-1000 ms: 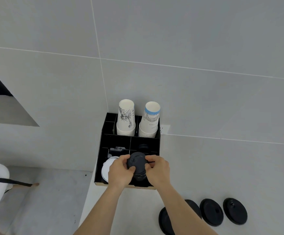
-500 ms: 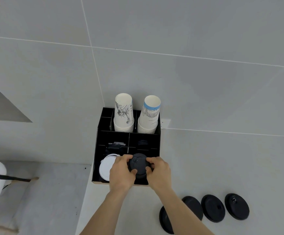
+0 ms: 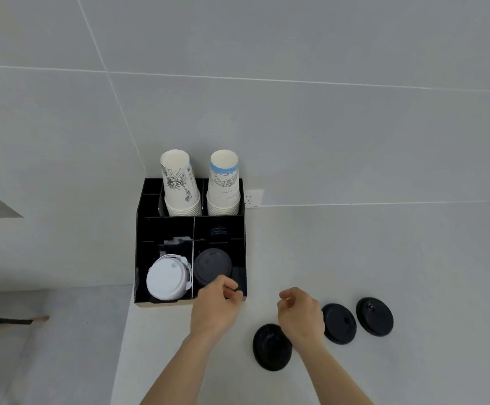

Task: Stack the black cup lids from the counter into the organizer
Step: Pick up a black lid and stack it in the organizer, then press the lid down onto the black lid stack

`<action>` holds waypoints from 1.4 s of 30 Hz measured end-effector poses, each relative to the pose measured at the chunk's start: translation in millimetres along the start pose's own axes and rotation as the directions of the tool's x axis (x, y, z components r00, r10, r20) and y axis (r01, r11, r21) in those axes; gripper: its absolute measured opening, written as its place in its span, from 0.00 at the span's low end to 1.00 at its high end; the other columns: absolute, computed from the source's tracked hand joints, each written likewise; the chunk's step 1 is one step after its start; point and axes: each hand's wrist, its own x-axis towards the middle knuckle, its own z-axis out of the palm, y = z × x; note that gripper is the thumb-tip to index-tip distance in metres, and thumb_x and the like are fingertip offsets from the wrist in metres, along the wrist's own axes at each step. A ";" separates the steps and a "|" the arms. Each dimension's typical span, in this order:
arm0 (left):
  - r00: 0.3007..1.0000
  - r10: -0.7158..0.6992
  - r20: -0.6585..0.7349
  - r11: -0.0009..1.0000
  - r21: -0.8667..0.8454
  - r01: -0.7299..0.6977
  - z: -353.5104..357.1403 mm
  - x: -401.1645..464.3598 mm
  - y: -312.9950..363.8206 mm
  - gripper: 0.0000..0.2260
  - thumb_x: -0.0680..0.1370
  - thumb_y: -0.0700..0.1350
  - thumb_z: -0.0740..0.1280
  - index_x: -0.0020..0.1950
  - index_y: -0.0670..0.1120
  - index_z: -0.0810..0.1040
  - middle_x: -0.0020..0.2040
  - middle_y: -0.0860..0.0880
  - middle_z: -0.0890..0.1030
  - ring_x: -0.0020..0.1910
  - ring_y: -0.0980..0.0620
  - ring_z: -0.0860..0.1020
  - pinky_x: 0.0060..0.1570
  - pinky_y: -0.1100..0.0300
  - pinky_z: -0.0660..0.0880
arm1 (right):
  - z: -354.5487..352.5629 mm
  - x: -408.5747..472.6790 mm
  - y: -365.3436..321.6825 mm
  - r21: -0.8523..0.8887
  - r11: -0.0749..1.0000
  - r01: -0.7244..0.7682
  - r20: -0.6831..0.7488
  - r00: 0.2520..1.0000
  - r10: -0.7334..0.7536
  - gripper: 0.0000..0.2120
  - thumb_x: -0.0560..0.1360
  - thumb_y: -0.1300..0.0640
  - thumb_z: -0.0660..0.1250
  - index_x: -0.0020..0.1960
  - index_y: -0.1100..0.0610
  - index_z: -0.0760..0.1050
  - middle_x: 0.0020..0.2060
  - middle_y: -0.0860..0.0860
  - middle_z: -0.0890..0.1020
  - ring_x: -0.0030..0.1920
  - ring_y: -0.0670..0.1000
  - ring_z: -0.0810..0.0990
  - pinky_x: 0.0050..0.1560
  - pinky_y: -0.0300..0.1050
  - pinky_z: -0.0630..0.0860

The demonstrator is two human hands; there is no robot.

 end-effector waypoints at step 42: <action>0.976 -0.130 -0.172 0.981 -0.168 0.101 -70.9 37.5 1.8 0.18 0.75 0.43 0.70 0.65 0.50 0.78 0.57 0.49 0.83 0.52 0.50 0.81 0.59 0.54 0.76 | 29.8 10.5 -124.2 0.177 0.954 0.242 0.097 0.960 -0.262 0.12 0.74 0.61 0.64 0.55 0.55 0.82 0.49 0.52 0.85 0.49 0.53 0.83 0.51 0.46 0.79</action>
